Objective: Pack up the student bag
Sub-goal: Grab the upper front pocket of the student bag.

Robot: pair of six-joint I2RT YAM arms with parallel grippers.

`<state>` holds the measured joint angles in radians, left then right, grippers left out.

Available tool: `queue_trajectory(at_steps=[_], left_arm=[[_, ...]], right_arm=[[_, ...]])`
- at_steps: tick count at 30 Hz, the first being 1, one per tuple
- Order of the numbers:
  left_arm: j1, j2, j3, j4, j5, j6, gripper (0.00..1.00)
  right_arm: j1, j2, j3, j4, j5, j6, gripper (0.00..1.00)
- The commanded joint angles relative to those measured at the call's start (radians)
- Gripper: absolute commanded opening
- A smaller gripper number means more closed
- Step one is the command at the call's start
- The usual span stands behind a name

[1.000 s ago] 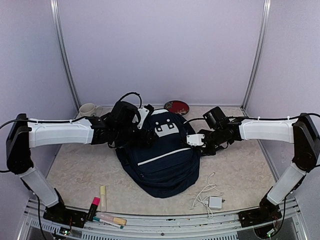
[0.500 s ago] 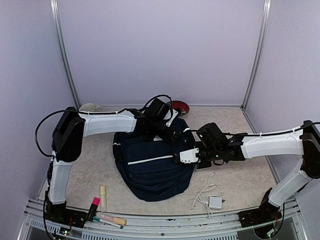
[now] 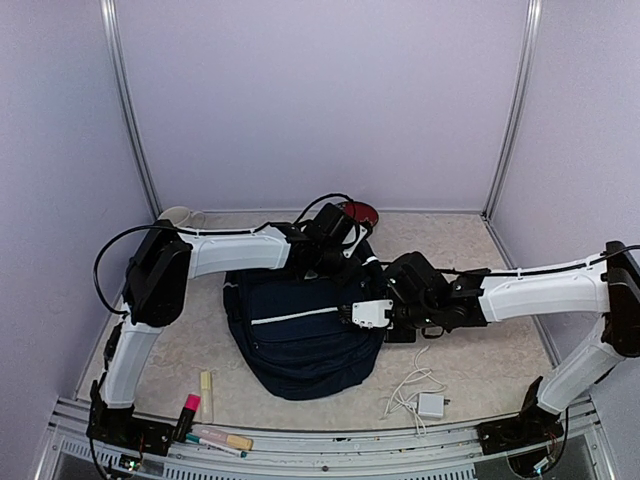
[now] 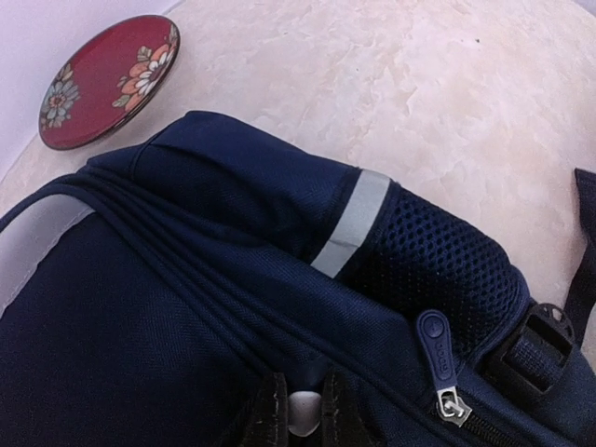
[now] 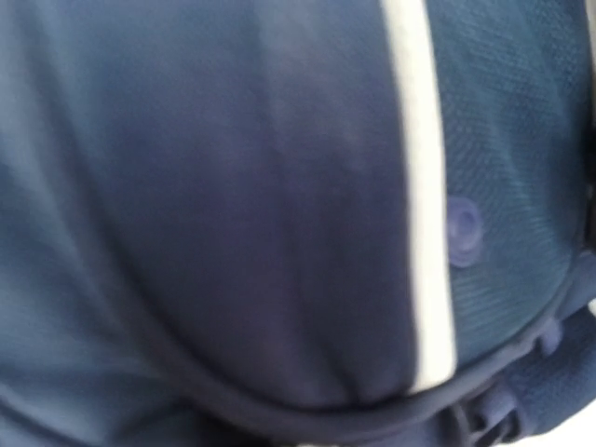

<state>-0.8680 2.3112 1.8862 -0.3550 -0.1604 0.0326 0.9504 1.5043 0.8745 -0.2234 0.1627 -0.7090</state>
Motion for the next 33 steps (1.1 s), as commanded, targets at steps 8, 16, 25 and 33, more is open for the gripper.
queue_trajectory(at_steps=[8, 16, 25, 33], left_arm=[[0.147, -0.106, -0.124, 0.075, -0.148, -0.108, 0.0], [0.149, -0.196, -0.243, 0.161, -0.197, -0.115, 0.0], [0.135, -0.207, -0.211, 0.16, -0.228, -0.086, 0.0], [0.123, -0.191, -0.204, 0.149, -0.252, -0.073, 0.0]], right_arm=[[0.128, -0.051, 0.092, -0.279, -0.274, 0.427, 0.0], [0.125, -0.069, 0.018, 0.007, -0.587, 0.737, 0.0], [0.136, 0.074, 0.172, -0.369, -0.336, 0.835, 0.0], [0.137, 0.067, 0.334, -0.647, -0.463, 0.795, 0.0]])
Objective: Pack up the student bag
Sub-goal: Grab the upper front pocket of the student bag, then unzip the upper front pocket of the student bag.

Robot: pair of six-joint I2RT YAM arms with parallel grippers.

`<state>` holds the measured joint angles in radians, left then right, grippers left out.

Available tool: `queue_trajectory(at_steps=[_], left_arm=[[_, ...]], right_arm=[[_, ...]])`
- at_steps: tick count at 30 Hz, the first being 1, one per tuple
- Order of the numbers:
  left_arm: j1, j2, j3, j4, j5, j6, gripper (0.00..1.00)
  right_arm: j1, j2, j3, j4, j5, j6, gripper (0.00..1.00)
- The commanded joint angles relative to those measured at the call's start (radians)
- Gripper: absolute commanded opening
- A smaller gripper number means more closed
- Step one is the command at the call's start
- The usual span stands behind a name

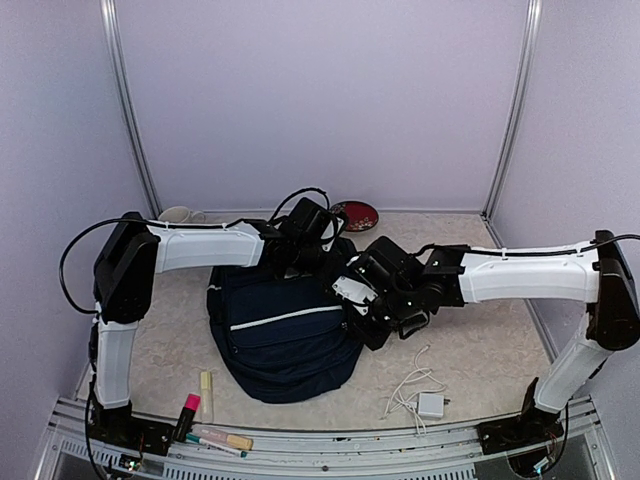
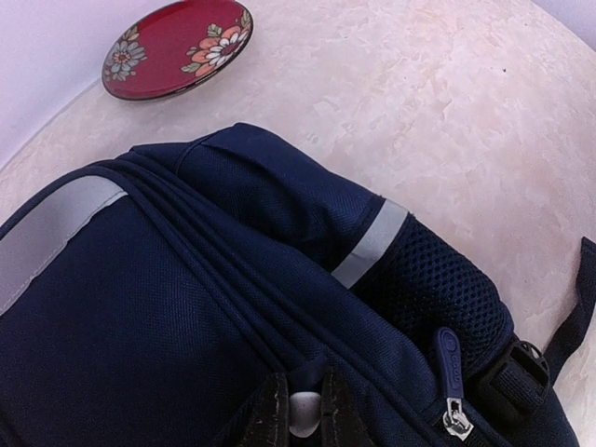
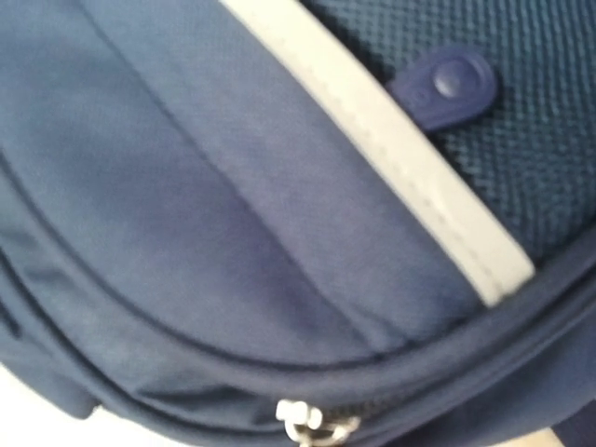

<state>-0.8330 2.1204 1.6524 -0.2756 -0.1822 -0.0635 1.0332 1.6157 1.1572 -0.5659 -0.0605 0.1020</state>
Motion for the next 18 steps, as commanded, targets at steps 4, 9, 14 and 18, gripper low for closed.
queue_trajectory(at_steps=[4, 9, 14, 18], left_arm=[[0.087, 0.006, 0.041, 0.068, -0.223, 0.018, 0.0], [0.086, 0.016, 0.071, 0.049, -0.215, 0.014, 0.0], [0.091, -0.019, 0.054, 0.036, -0.224, 0.018, 0.0], [0.091, -0.082, 0.005, 0.042, -0.203, -0.013, 0.0]], right_arm=[[0.056, -0.061, 0.048, -0.187, -0.433, 0.022, 0.0], [0.056, -0.058, -0.026, -0.003, -0.466, 0.086, 0.0], [-0.021, -0.106, -0.11, 0.053, -0.248, 0.182, 0.0], [-0.13, -0.18, -0.182, 0.124, -0.203, 0.207, 0.0]])
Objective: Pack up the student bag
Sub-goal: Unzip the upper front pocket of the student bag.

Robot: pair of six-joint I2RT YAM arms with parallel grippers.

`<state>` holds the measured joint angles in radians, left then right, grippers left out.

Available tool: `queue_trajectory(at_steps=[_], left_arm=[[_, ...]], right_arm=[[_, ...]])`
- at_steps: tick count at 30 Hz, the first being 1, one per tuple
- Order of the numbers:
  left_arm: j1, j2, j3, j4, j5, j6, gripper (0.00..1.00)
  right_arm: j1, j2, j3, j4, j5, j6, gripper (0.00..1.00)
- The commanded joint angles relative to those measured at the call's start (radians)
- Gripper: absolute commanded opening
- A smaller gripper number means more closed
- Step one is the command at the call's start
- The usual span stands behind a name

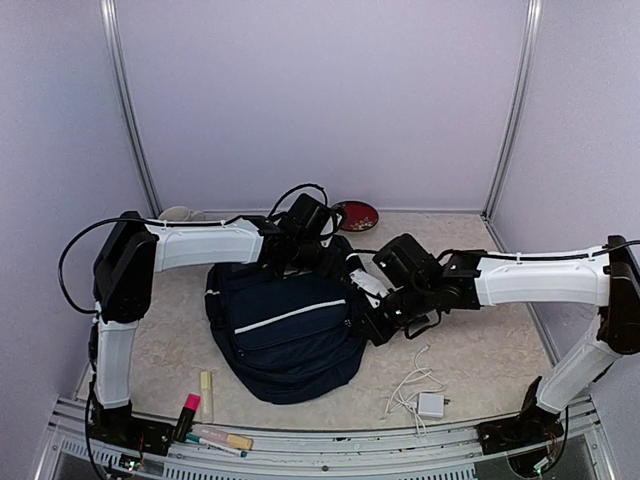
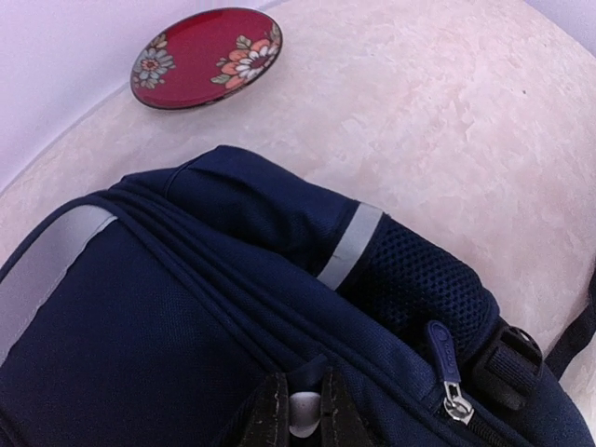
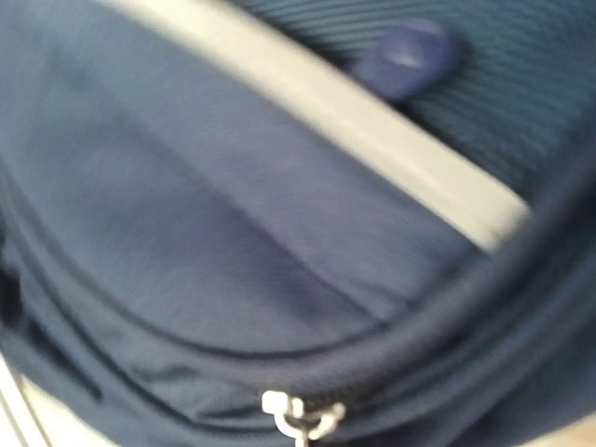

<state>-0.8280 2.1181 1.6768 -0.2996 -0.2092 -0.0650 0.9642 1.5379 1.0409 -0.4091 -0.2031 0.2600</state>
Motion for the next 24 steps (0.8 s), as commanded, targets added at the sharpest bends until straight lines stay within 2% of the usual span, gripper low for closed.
queue_trajectory(at_steps=[1, 5, 7, 8, 11, 14, 16, 19, 21, 24], left_arm=[[0.076, -0.098, -0.032, 0.068, -0.167, -0.016, 0.0], [0.007, -0.167, -0.076, 0.091, -0.129, 0.022, 0.01], [-0.016, -0.192, -0.084, 0.098, -0.138, 0.046, 0.43], [-0.019, -0.202, -0.084, 0.099, -0.141, 0.053, 0.57], [-0.001, -0.242, -0.097, 0.094, -0.145, 0.082, 0.75], [-0.01, -0.339, -0.191, 0.132, -0.18, 0.183, 0.83], [-0.06, -0.444, -0.314, 0.196, -0.198, 0.296, 0.86], [-0.163, -0.615, -0.554, 0.301, -0.181, 0.447, 0.82], [-0.212, -0.714, -0.701, 0.33, -0.159, 0.448, 0.81], [-0.245, -0.871, -0.951, 0.458, -0.144, 0.414, 0.87]], right_arm=[[-0.095, -0.12, -0.07, -0.036, -0.051, 0.037, 0.0], [-0.233, -0.152, -0.042, -0.084, -0.056, -0.09, 0.0], [-0.29, -0.124, -0.013, -0.12, -0.082, -0.151, 0.0], [-0.309, -0.108, 0.001, -0.125, -0.092, -0.176, 0.0], [-0.344, -0.065, 0.018, -0.11, -0.131, -0.223, 0.0], [-0.358, -0.021, 0.03, -0.089, -0.154, -0.248, 0.0], [-0.362, 0.008, 0.04, -0.082, -0.166, -0.273, 0.0], [-0.368, 0.047, 0.058, -0.077, -0.17, -0.308, 0.0], [-0.381, 0.069, 0.075, -0.073, -0.178, -0.322, 0.0], [-0.394, 0.09, 0.097, -0.07, -0.193, -0.342, 0.0]])
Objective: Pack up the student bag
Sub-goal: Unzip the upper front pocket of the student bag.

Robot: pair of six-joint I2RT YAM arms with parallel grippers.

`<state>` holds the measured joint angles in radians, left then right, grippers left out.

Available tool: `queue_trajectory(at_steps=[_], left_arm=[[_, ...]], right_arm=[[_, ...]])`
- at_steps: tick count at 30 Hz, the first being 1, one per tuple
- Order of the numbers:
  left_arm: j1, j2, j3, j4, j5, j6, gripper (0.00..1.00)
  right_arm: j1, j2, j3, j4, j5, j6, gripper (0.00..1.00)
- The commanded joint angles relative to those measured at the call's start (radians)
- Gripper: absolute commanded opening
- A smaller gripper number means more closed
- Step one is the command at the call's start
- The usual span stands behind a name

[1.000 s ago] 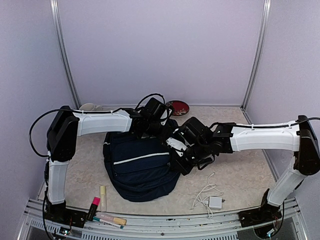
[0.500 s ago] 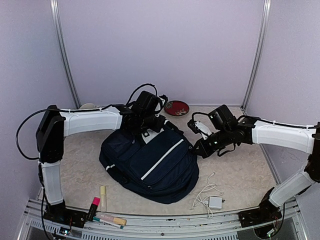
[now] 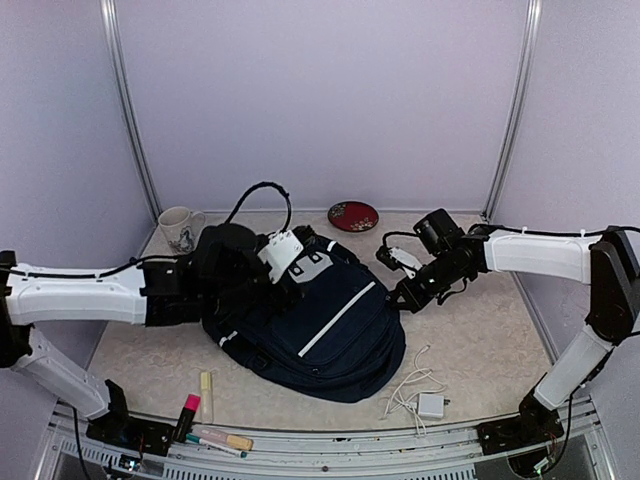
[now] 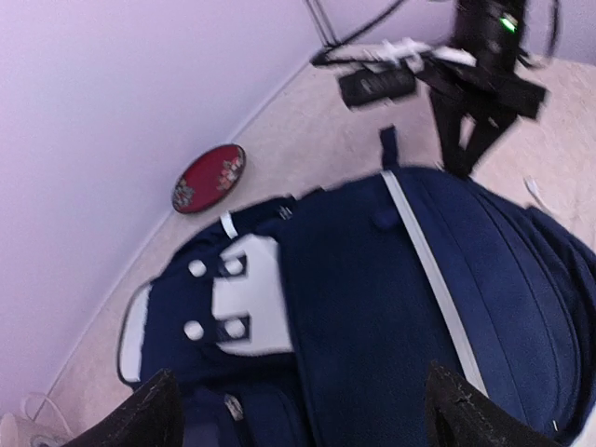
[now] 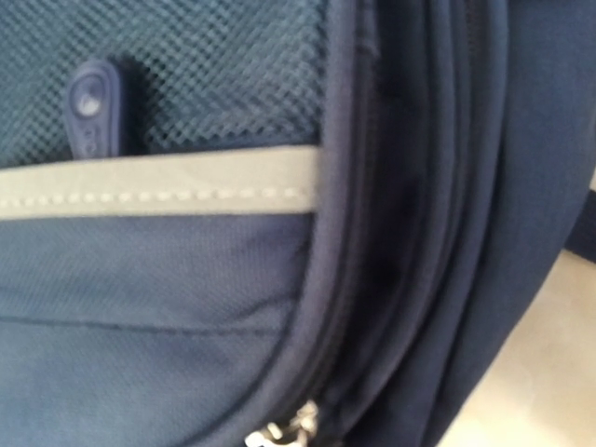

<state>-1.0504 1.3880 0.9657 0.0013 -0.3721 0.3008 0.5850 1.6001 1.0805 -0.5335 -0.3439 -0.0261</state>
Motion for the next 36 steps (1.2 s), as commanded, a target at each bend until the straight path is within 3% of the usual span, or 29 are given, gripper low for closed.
queue_trajectory(at_steps=[1, 4, 8, 15, 24, 27, 31, 36], left_arm=[[-0.025, -0.176, -0.308, 0.191, 0.037, 0.034, 0.9], [-0.03, -0.221, -0.424, 0.19, 0.07, -0.007, 0.95], [-0.055, -0.167, -0.481, 0.228, 0.003, 0.01, 0.97], [-0.091, 0.002, -0.473, 0.459, -0.076, 0.178, 0.99], [-0.138, 0.227, -0.408, 0.646, -0.192, 0.261, 0.95], [-0.134, 0.221, -0.377, 0.641, -0.204, 0.206, 0.92], [-0.107, 0.141, -0.41, 0.658, -0.113, 0.153, 0.9], [-0.095, 0.085, -0.402, 0.632, -0.082, 0.117, 0.9]], right_arm=[[-0.015, 0.036, 0.066, 0.05, -0.054, -0.063, 0.0], [-0.016, 0.052, 0.091, 0.037, -0.06, -0.072, 0.0], [-0.014, 0.061, 0.096, 0.037, -0.061, -0.066, 0.0], [0.007, 0.06, 0.098, -0.02, -0.016, -0.061, 0.0], [0.149, 0.032, 0.112, -0.188, 0.052, -0.025, 0.0], [0.197, -0.007, 0.103, -0.224, -0.004, -0.045, 0.0], [0.231, -0.091, 0.062, -0.227, -0.115, -0.096, 0.0], [0.278, -0.15, 0.019, -0.096, -0.126, 0.001, 0.0]])
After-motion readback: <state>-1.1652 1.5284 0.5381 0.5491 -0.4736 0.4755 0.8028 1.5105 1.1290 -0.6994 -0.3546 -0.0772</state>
